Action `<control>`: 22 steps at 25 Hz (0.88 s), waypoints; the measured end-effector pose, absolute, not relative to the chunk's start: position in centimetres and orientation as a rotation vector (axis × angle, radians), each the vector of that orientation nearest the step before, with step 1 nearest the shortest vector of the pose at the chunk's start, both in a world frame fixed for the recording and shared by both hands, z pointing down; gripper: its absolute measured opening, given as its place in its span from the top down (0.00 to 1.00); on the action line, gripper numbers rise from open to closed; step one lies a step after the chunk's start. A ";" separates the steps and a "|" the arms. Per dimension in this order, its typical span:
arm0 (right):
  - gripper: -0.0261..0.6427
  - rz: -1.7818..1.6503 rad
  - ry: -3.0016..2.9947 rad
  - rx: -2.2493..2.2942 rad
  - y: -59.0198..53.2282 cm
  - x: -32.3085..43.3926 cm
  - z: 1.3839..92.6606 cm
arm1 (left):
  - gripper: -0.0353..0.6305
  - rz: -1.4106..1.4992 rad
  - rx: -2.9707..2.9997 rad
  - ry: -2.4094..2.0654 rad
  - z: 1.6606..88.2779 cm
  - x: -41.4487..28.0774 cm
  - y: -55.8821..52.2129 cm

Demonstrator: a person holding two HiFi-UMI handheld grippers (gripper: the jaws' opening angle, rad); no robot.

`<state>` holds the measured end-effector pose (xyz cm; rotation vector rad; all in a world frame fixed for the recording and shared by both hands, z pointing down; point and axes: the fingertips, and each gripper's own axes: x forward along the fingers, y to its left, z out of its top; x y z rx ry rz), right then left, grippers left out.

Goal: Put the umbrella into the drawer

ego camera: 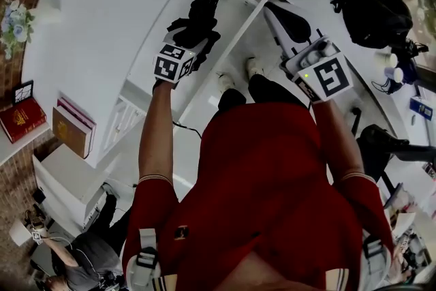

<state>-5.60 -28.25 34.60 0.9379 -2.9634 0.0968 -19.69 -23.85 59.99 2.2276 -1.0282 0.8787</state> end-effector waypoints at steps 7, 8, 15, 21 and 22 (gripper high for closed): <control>0.96 0.126 -2.957 0.940 -29.7 -5.0 35.3 | 0.60 1.006 2.163 -0.950 63.6 -19.1 -24.8; 0.96 0.128 -2.957 0.939 -29.8 -4.8 35.4 | 0.60 1.020 2.155 -0.938 64.1 -18.9 -24.9; 0.96 0.153 -2.929 0.958 -31.2 -3.3 36.4 | 0.60 1.105 2.086 -0.869 66.9 -18.2 -25.7; 0.96 0.172 -2.908 0.964 -31.9 -2.7 37.3 | 0.60 1.144 2.025 -0.832 68.8 -18.3 -25.8; 0.96 0.173 -2.899 0.965 -32.1 -2.7 37.5 | 0.60 1.148 2.017 -0.826 69.0 -18.3 -25.8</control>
